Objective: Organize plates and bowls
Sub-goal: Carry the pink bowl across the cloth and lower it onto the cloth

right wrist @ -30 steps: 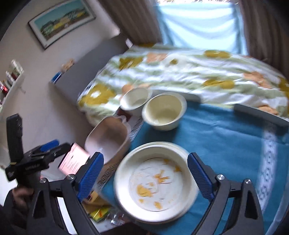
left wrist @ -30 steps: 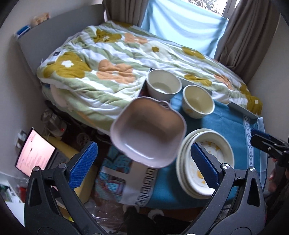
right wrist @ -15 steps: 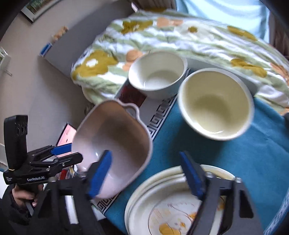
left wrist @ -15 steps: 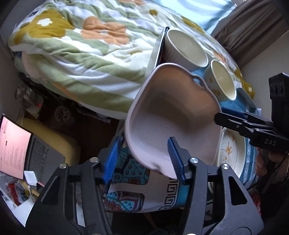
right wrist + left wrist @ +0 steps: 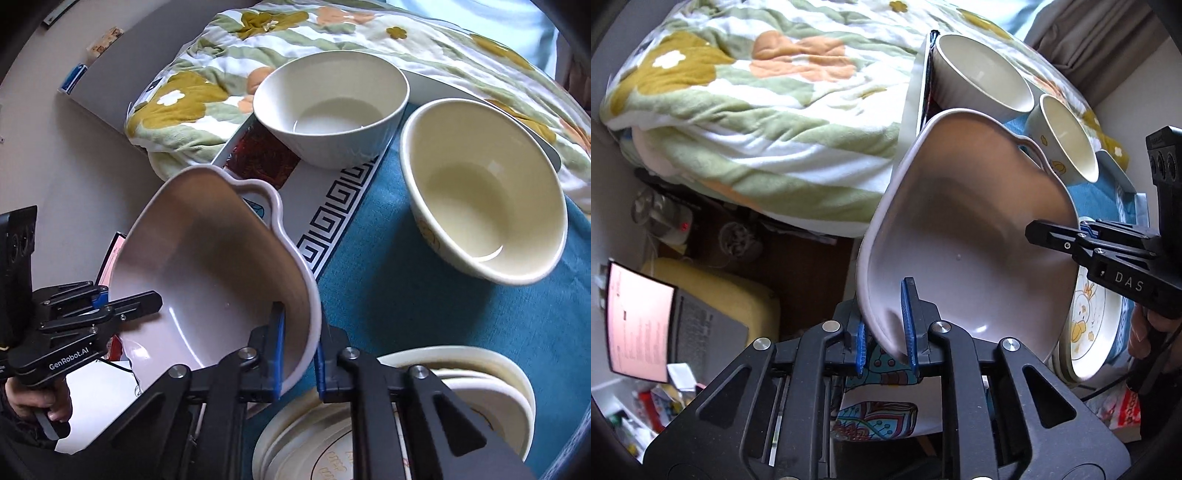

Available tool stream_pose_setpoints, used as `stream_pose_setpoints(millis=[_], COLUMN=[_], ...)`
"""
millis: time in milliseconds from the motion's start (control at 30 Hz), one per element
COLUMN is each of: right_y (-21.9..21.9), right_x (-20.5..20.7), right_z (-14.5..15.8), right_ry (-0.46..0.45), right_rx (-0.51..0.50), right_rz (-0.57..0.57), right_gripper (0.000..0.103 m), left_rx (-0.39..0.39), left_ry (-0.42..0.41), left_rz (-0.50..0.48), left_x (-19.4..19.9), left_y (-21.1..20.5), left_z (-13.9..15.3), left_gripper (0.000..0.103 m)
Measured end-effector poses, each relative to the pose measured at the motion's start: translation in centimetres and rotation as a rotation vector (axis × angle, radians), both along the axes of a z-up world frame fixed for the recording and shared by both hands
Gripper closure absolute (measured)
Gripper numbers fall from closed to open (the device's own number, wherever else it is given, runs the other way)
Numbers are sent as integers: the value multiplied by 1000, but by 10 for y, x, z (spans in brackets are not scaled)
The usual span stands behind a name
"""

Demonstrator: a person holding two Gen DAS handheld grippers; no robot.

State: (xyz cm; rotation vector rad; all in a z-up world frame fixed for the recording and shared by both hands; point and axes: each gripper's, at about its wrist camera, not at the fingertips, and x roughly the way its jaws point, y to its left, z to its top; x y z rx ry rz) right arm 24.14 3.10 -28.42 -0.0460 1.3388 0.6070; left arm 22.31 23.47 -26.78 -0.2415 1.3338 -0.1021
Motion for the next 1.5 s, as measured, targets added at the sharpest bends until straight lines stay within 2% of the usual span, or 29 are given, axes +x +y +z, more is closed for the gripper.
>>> stream_pose_setpoints(millis=[200, 367, 500, 700, 933, 1033, 1133, 1333, 1500], right_y=[-12, -41, -85, -186, -319, -363, -399, -449, -458], right_x=[-8, -21, -34, -62, -90, -93, -92, -96, -93], right_z=[25, 53, 70, 86, 93, 91, 81, 43, 23], right_ry=[-15, -35, -48, -56, -50, -50, -36, 37, 63], right_rx=[30, 62, 96, 110, 45, 11, -21, -26, -8], right_rz=[-52, -95, -149, -226, -332, -363, -399, -460, -468], right_gripper=[90, 90, 90, 90, 90, 90, 90, 90, 90], left_rx=[21, 42, 59, 45, -2, -33, -29, -48, -36], left_ry=[-17, -65, -104, -129, -104, -72, -51, 10, 33], left_rz=[-38, -73, -120, -160, -243, -270, -308, -322, -316], left_x=[2, -1, -9, -31, -47, -44, -39, -33, -33], left_y=[-8, -39, -89, -189, -333, -382, -421, -460, -465], left_z=[33, 70, 93, 105, 90, 74, 57, 22, 2], left_gripper=[89, 89, 89, 89, 89, 89, 89, 89, 89])
